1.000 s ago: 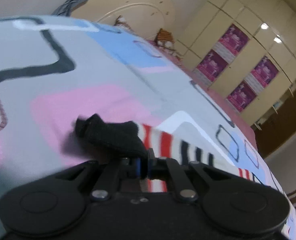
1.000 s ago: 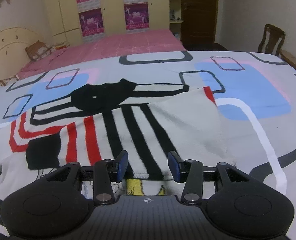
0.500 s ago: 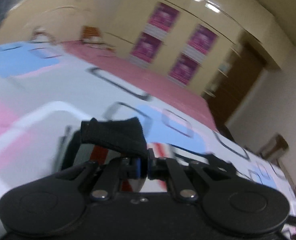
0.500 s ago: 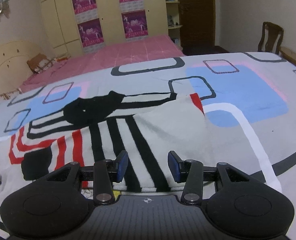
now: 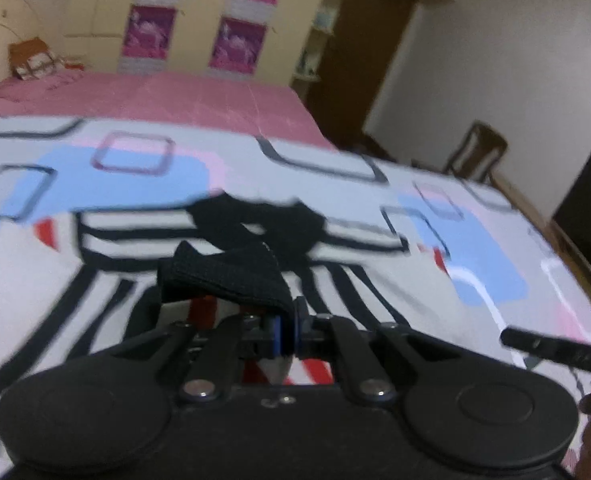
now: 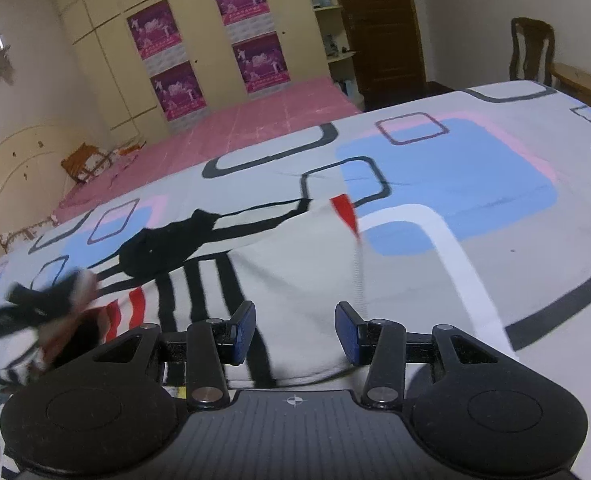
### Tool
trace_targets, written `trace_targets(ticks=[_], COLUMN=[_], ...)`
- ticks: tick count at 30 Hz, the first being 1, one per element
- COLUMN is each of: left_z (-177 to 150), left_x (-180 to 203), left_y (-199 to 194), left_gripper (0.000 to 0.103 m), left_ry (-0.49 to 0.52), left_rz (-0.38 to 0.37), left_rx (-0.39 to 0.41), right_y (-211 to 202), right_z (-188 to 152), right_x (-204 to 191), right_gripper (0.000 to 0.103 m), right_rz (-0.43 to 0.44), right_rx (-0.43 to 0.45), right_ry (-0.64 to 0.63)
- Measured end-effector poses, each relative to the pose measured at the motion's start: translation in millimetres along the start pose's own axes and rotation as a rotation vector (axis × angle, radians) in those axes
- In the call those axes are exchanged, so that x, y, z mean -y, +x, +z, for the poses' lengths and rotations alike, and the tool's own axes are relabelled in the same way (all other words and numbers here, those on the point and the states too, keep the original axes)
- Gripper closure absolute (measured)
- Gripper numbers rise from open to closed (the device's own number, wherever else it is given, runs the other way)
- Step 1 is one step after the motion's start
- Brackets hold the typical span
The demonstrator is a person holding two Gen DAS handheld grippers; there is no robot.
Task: Fold small clothes
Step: 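Fold the held sleeve across the sweater body with the left tool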
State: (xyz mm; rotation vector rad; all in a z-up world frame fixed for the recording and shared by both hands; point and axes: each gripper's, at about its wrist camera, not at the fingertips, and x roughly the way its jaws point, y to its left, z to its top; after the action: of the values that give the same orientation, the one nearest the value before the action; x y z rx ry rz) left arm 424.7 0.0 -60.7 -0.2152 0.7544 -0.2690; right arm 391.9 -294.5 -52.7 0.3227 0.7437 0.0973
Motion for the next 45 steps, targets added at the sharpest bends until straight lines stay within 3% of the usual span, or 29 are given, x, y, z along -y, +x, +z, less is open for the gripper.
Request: trace_targets(ticks=[6,7,9,10,11,12,15,17,19,20,23,25,26,29,32,33,37,39,40,43,45], left_z=[-14.4,-17.4,-23.8,-27.1,-30.3,-32.9,-33.5,-29.7,-24.5,-24.2,-26.7,-27.6,-28.5,-31.7,-32.7,-32.9,-35.3,-38.8,-41.6,-43.1,-40.6], left_x=[35.3,39.2,45.8,48.8,52.1,55.1,51.7,34.3,4.3,-12.7,-65.2,-93.4,-104.2,-124.5,-130.5,-132.2,-133.9,-133.9,-135.6,-134.7,-135.7], left_y=[39.9,43.6,52.0,53.5,53.2,50.8,27.3,1.4,-22.7,-35.3,-62.5,-66.7,-66.4,-58.3,-54.0,-53.9,-60.0,-52.8,-47.9,-44.0,-44.4], left_gripper=[0.095,0.089,0.053,0.044,0.028,0.026,0.027,0.029,0.036,0.039,0.047,0.053,0.054,0.057,0.057,0.057,0.057,0.058,0.058,0.058,0.058], left_ry=[0.052,0.053,0.050,0.050,0.056,0.067,0.094,0.084,0.049,0.038,0.009,-0.030,-0.042,-0.060,-0.055,-0.054,-0.053,-0.034,-0.029,-0.008,0.008], left_rz=[-0.014,-0.022,-0.059,-0.094,-0.135,-0.161,-0.173,-0.136,-0.059,-0.013,0.120,0.153,0.158,0.166,0.161,0.159,0.134,0.134,0.142,0.149,0.139], left_rx=[-0.088,-0.110,-0.125,-0.119,-0.111,-0.103,-0.059,-0.008,0.029,0.046,0.066,0.043,0.035,-0.009,-0.013,-0.011,0.008,-0.018,-0.035,-0.041,-0.057], right_y=[-18.0,-20.2,-24.1,-25.2,-25.9,-25.6,-21.7,-15.7,-6.3,-0.4,20.2,37.4,48.1,75.8,89.0,91.4,70.7,52.9,53.3,85.4,82.3], right_z=[-4.0,-4.7,-6.8,-7.2,-7.4,-7.3,-6.0,-5.2,-5.5,-6.4,-11.6,-14.4,-15.6,-17.7,-17.6,-16.8,-5.6,0.9,0.0,-20.5,-21.3], right_x=[27.0,29.6,31.4,31.4,31.4,31.5,23.8,10.7,-5.4,-16.1,-36.7,-43.2,-45.1,-45.8,-55.7,-61.4,-70.8,-67.3,-64.9,-57.0,-52.8], right_gripper=[0.058,0.058,0.057,0.057,0.057,0.057,0.057,0.057,0.041,0.025,0.025,0.032,0.042,0.045,0.088,0.096,0.100,0.100,0.100,0.103,0.102], right_rz=[-0.011,-0.003,-0.003,-0.015,-0.016,-0.003,0.020,0.045,0.079,0.091,0.150,0.150,0.140,0.129,0.138,0.131,0.132,0.131,0.122,0.028,0.025], right_rx=[-0.010,-0.012,-0.016,-0.016,-0.016,-0.020,-0.028,-0.025,-0.031,-0.026,-0.059,-0.098,-0.120,-0.170,-0.195,-0.199,-0.106,-0.057,-0.068,-0.216,-0.200], right_ry=[0.045,0.050,0.044,0.042,0.043,0.050,0.055,0.040,0.019,0.003,-0.012,0.004,0.017,0.060,0.004,-0.036,-0.110,-0.119,-0.119,-0.136,-0.114])
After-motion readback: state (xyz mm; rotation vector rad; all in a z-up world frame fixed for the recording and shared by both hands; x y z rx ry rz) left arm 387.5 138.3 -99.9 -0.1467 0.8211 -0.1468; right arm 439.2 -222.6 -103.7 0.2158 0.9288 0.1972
